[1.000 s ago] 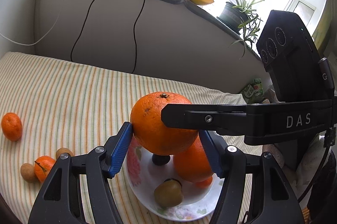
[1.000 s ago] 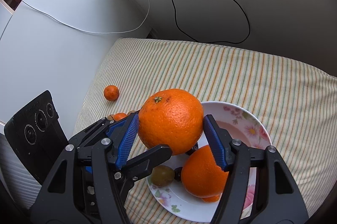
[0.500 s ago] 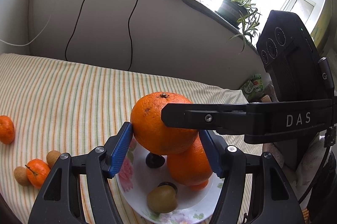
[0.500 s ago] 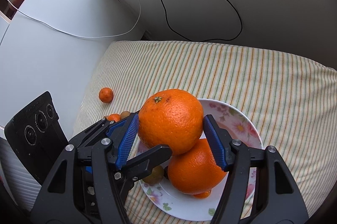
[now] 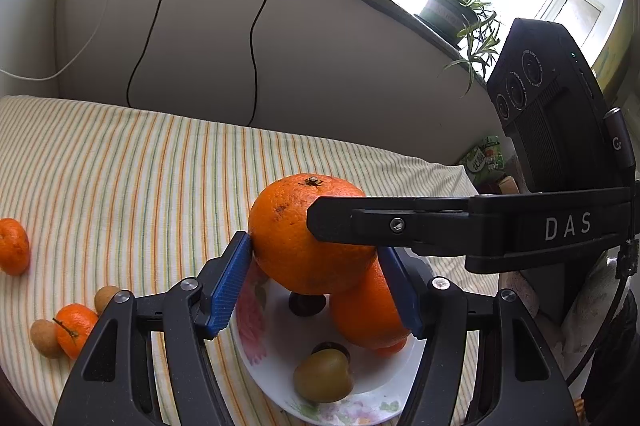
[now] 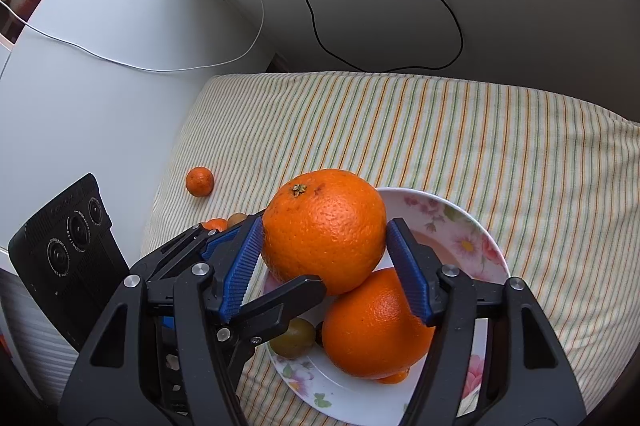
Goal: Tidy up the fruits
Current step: 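Lift the large orange with both tools and carry it onto the plate, then open both tools and withdraw them from the orange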
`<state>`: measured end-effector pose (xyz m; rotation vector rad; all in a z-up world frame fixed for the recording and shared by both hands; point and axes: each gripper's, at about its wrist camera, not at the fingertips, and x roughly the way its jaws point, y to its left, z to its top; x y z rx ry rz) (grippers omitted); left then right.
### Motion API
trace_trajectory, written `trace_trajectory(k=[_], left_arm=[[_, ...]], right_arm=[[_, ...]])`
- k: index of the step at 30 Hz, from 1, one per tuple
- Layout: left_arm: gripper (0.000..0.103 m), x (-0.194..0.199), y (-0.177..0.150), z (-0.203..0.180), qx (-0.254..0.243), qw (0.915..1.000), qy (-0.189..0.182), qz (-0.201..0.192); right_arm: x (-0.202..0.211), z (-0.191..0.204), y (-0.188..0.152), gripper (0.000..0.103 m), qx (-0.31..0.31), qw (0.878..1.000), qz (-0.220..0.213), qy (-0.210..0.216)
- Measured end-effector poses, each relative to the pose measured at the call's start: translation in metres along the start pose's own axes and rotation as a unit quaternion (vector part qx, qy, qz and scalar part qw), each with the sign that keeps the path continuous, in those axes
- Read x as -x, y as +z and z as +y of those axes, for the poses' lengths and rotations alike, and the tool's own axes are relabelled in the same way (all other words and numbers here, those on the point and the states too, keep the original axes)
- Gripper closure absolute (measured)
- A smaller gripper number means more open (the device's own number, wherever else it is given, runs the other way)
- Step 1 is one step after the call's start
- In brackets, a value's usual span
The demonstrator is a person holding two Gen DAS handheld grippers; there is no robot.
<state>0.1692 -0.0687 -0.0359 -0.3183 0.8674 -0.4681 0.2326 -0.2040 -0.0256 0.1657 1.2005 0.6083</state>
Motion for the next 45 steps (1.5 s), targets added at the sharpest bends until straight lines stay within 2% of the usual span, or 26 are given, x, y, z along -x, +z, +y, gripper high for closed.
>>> trace_trajectory(k=[8,11,17,25,30,32,36,41,45], left_arm=[[0.040,0.005,-0.002,-0.003,-0.007,0.9999,0.009,-0.006],[0.040,0.013,-0.003,-0.002,-0.010,0.9997,0.015,-0.014],[0.040,0.032,-0.015,0.003,-0.013,0.9992,0.027,-0.028],[0.040,0.065,-0.038,0.014,-0.016,0.9967,0.056,-0.056],[0.040,0.088,-0.057,0.026,-0.015,0.9936,0.089,-0.068],[0.040,0.096,-0.063,0.035,-0.009,0.9922,0.103,-0.070],[0.049,0.105,-0.072,0.051,0.005,0.9901,0.122,-0.069],[0.056,0.109,-0.080,0.066,0.012,0.9881,0.138,-0.066],[0.057,0.110,-0.083,0.075,0.017,0.9874,0.143,-0.066]], right_arm=[[0.003,0.006,0.000,0.035,0.007,1.000,-0.010,-0.006],[0.009,0.010,-0.001,0.033,0.018,0.999,-0.024,-0.019],[0.022,0.013,-0.008,0.031,0.020,0.998,-0.052,-0.013],[0.035,0.024,-0.030,0.031,0.040,0.993,-0.106,-0.018],[0.034,0.046,-0.043,0.031,0.072,0.990,-0.121,-0.021],[0.033,0.058,-0.046,0.031,0.093,0.988,-0.122,-0.020],[0.019,0.083,-0.047,0.031,0.134,0.985,-0.107,-0.014],[-0.003,0.099,-0.048,0.032,0.152,0.985,-0.082,-0.001],[-0.019,0.101,-0.048,0.041,0.148,0.987,-0.061,0.009]])
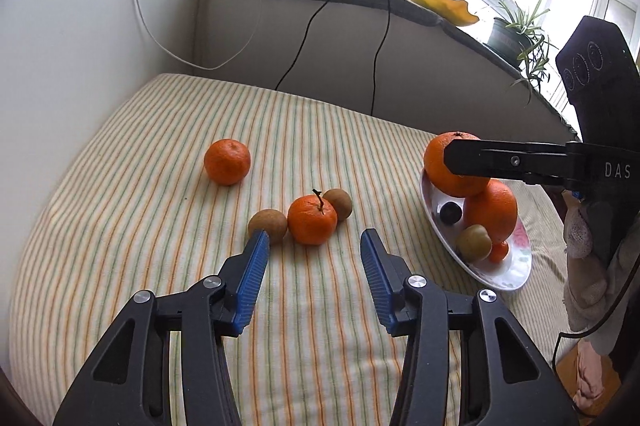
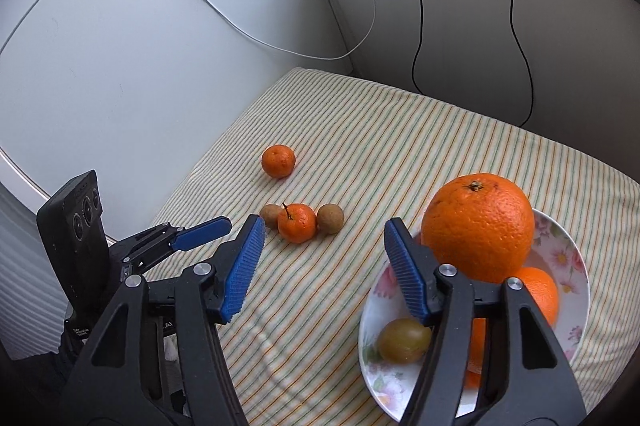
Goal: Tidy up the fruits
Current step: 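Open both tools and withdraw them from the orange, then move the left tool to the brown kiwi and close around it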
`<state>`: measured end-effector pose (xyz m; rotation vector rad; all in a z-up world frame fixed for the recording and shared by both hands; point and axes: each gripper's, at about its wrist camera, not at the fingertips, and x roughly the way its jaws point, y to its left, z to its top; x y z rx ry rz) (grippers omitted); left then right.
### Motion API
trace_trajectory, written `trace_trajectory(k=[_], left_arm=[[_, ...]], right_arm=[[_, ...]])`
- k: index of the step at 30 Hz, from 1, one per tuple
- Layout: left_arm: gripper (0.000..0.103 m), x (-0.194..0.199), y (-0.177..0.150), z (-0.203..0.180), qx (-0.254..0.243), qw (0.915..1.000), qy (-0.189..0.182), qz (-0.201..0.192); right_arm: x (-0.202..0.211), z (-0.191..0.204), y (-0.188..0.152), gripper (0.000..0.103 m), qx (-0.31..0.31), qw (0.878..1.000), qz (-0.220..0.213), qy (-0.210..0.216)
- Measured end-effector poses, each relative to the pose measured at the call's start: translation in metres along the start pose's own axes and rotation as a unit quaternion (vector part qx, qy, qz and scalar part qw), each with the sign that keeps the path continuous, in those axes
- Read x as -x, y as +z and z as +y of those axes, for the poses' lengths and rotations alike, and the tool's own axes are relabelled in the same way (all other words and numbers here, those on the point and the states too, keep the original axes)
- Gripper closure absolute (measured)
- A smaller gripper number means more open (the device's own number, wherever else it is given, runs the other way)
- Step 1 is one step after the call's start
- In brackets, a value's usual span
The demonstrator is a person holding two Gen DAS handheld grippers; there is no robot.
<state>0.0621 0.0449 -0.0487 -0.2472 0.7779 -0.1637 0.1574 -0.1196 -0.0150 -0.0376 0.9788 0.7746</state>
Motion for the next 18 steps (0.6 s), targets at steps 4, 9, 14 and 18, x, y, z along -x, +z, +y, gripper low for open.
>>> trace_trajectory(k=[4,9,14,18], left_arm=[[0.062,-0.002,0.000,0.008,0.002,1.0000,0.003,0.001],[0.068,-0.010,0.002,0.020,0.001,0.9999,0.002,0.013],[0.071,-0.021,0.005,0.025,-0.008,0.9996,0.001,0.029],[0.071,-0.031,0.008,0.028,-0.012,0.9990,0.001,0.042]], right_arm=[[-0.013,0.004,-0.003,0.043,-0.003,1.000,0.014,0.006],[-0.030,0.018,-0.003,0.048,0.021,0.999,0.032,0.007],[-0.051,0.035,-0.003,0.058,0.062,0.996,0.057,-0.010],[-0.066,0.044,-0.002,0.064,0.088,0.993,0.070,-0.021]])
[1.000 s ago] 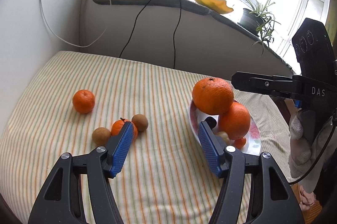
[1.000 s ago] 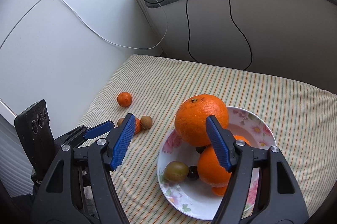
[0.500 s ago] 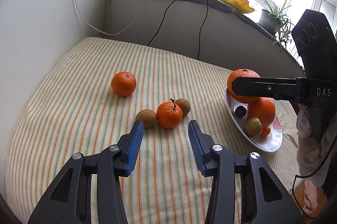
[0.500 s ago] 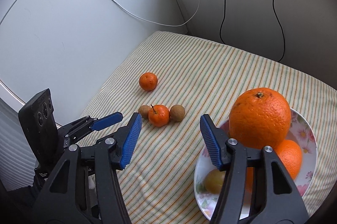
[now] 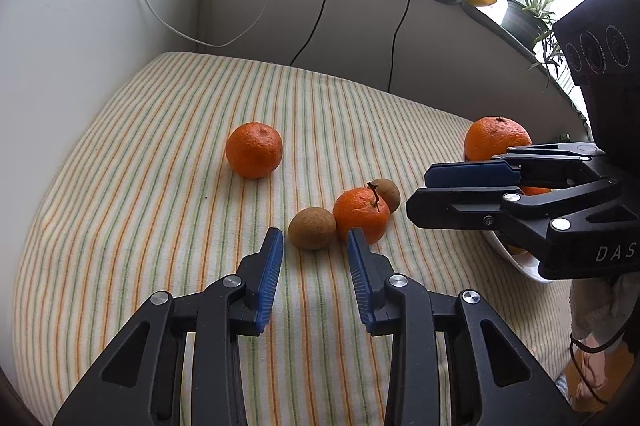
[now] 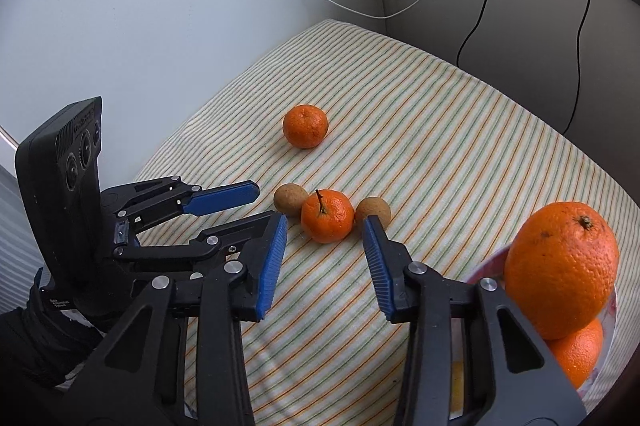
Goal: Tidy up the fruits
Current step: 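Move the left tool to the brown kiwi and close around it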
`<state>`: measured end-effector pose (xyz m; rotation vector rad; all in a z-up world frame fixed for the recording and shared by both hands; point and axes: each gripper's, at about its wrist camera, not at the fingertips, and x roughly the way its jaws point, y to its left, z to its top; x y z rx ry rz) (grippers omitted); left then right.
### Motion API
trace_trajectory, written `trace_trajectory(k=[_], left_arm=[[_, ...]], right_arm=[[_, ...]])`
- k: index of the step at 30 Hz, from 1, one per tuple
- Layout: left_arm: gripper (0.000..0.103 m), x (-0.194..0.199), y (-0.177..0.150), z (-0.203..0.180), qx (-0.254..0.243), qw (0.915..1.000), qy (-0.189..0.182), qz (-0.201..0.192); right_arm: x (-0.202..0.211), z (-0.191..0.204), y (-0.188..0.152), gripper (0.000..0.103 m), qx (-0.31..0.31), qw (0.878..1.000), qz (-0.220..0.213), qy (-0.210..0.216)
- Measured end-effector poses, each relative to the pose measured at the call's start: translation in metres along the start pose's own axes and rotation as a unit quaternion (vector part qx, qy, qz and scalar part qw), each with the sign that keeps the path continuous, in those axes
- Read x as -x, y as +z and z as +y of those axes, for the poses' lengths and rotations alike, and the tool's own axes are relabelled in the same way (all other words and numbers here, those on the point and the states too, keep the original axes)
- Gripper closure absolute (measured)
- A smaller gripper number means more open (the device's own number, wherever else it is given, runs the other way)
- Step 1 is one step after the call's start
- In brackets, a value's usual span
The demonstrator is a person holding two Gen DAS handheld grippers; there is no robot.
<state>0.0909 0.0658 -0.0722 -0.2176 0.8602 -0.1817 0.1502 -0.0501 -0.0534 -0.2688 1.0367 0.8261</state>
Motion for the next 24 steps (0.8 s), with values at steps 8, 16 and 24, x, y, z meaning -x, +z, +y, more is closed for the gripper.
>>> trace_trajectory(k=[8,16,24], left_arm=[[0.073,-0.005,0.005,0.006,-0.006,0.9999,-0.009,0.009],[0.073,-0.014,0.007,0.011,0.000,0.9996,-0.021,0.020],[0.078,-0.018,0.010,0.016,0.008,0.9990,-0.037,0.023]], right_arm=[[-0.020,0.014,0.005,0.075,0.040,0.999,0.011,-0.028],[-0.030,0.016,0.009,0.084,0.046,0.998,0.016,-0.031],[-0.039,0.012,0.009,0.094,0.042,0.999,0.015,-0.027]])
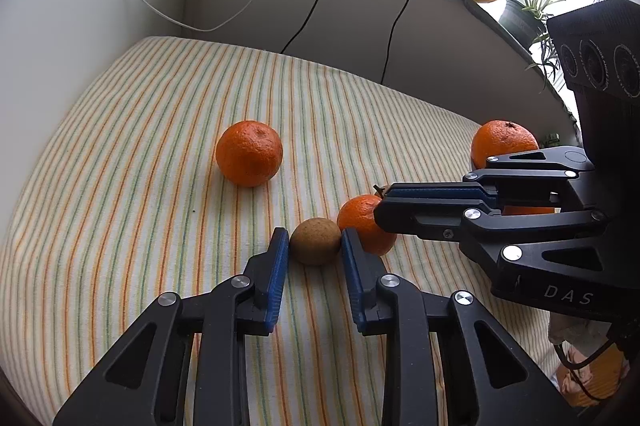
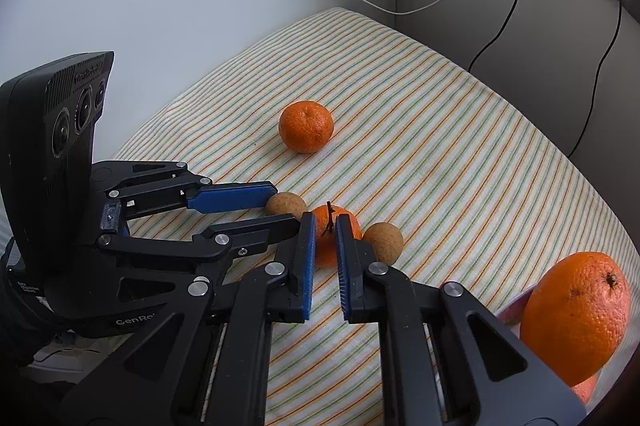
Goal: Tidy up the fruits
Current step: 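Move the left tool to the brown kiwi and close around it, then grasp the small tangerine with the right tool while the left tool holds the kiwi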
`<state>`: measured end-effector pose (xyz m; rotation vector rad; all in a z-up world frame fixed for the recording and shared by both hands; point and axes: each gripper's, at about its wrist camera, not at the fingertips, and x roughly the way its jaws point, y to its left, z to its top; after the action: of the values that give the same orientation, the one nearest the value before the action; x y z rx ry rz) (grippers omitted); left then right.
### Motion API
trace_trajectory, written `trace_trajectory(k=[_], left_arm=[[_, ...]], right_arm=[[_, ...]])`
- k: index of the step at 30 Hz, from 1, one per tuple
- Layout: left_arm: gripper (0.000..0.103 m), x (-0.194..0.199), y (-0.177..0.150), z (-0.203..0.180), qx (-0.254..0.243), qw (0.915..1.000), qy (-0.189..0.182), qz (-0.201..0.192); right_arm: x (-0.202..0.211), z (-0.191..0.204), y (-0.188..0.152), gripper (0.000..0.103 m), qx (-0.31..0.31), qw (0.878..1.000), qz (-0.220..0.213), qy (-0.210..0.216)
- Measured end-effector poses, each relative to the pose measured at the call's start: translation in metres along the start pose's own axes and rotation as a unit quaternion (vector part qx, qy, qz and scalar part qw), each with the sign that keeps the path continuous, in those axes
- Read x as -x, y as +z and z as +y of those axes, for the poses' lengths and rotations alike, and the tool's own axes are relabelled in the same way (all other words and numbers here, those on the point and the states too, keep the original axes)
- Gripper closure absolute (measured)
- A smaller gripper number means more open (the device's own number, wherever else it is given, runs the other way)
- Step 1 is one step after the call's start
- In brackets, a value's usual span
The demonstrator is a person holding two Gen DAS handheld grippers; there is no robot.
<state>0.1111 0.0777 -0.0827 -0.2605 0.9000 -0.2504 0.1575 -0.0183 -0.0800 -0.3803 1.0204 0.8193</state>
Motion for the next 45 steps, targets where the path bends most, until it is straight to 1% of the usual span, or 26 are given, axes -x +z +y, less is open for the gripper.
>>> trace_trajectory(k=[2,6,9,12,21,26,31,34,36,37,39,40,41,44,45], left_arm=[[0.078,0.001,-0.001,-0.002,-0.006,1.0000,0.004,-0.001],[0.078,0.001,-0.001,-0.005,-0.011,0.9999,0.008,-0.003],[0.078,0.001,-0.001,-0.004,-0.009,0.9999,0.008,-0.002],[0.078,0.001,-0.002,-0.004,-0.011,0.9999,0.009,-0.002],[0.079,0.001,-0.002,-0.004,-0.014,0.9998,0.011,-0.005],[0.079,0.004,-0.003,-0.004,-0.011,0.9998,0.015,-0.012],[0.079,0.008,-0.004,-0.002,-0.002,0.9997,0.014,-0.018],[0.079,0.008,-0.004,-0.002,-0.001,0.9997,0.014,-0.018],[0.079,0.008,-0.004,-0.001,0.000,0.9998,0.014,-0.017],[0.079,0.008,-0.004,-0.001,0.000,0.9998,0.013,-0.018],[0.079,0.008,-0.004,-0.002,0.001,0.9998,0.014,-0.018],[0.079,0.008,-0.004,-0.003,0.001,0.9998,0.014,-0.017],[0.079,0.008,-0.004,-0.003,0.002,0.9998,0.014,-0.017],[0.079,0.008,-0.004,0.000,0.008,0.9998,0.011,-0.016],[0.079,0.008,-0.004,0.000,0.009,0.9998,0.011,-0.017]], right_arm=[[0.000,-0.001,0.000,0.095,-0.003,1.000,-0.001,0.005],[0.003,-0.001,-0.001,0.096,0.008,1.000,-0.001,0.000],[0.003,0.001,0.000,0.096,0.015,1.000,0.001,-0.007],[0.002,0.004,0.003,0.095,0.023,0.999,0.001,-0.024],[-0.003,0.006,0.008,0.095,0.024,0.999,0.001,-0.022],[0.001,0.008,0.005,0.099,0.031,0.999,-0.013,-0.036],[0.015,0.008,0.005,0.099,0.029,0.998,-0.038,-0.038],[0.018,0.008,0.005,0.099,0.035,0.999,-0.032,-0.025],[0.016,0.009,0.005,0.099,0.042,0.998,-0.029,-0.031],[0.013,0.010,0.005,0.098,0.042,0.998,-0.028,-0.039],[0.009,0.011,0.005,0.084,0.043,0.998,-0.022,-0.041],[0.008,0.011,0.005,0.071,0.042,0.998,-0.025,-0.044],[0.006,0.011,0.006,0.066,0.043,0.998,-0.026,-0.043],[0.002,0.011,0.006,0.066,0.042,0.998,-0.024,-0.039],[0.000,0.010,0.006,0.069,0.041,0.998,-0.021,-0.039]])
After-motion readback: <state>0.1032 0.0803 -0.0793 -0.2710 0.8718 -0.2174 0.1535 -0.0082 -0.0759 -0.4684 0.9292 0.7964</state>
